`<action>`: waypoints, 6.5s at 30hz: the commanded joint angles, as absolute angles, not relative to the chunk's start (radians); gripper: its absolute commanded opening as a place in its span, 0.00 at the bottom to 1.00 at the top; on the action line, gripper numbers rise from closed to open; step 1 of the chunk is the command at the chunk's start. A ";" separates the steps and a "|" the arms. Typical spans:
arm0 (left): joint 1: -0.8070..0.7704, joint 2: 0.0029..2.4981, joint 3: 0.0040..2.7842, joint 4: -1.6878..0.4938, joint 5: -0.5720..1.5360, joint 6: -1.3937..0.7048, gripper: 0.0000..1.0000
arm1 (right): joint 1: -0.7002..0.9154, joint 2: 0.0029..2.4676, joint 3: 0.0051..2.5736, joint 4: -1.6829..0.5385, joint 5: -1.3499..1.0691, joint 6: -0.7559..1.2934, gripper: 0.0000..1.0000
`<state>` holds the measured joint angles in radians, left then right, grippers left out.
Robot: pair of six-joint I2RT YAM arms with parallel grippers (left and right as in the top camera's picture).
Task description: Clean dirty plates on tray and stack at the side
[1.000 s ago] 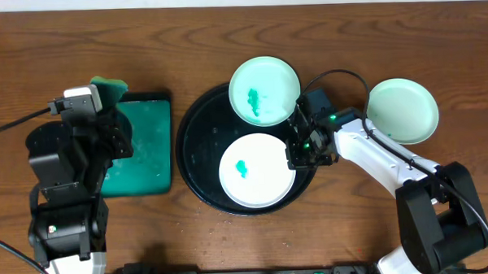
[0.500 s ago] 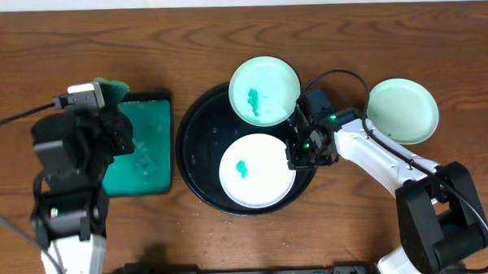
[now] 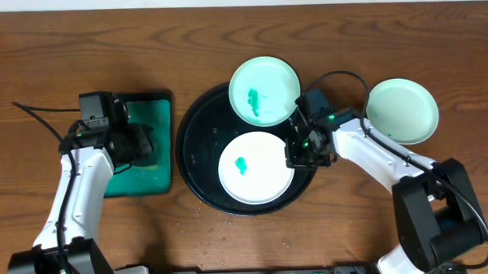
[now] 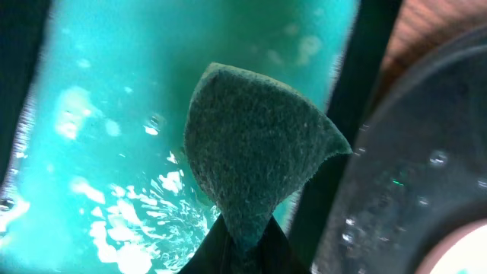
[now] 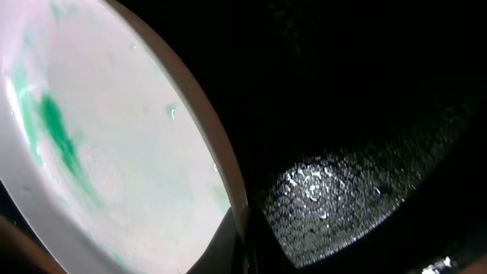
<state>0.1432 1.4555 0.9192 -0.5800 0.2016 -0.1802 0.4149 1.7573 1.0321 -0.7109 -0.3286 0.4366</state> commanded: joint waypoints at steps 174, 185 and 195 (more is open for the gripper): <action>-0.419 1.385 0.953 -0.651 0.010 -0.515 0.07 | 0.486 1.835 1.032 -0.685 -0.364 0.492 0.01; -0.020 1.423 0.953 -0.612 0.088 -0.396 0.07 | 0.486 1.835 1.032 -0.687 -0.364 0.474 0.01; 0.155 1.611 0.953 -0.544 0.150 -0.352 0.07 | 0.486 1.835 1.032 -0.685 -0.364 0.469 0.01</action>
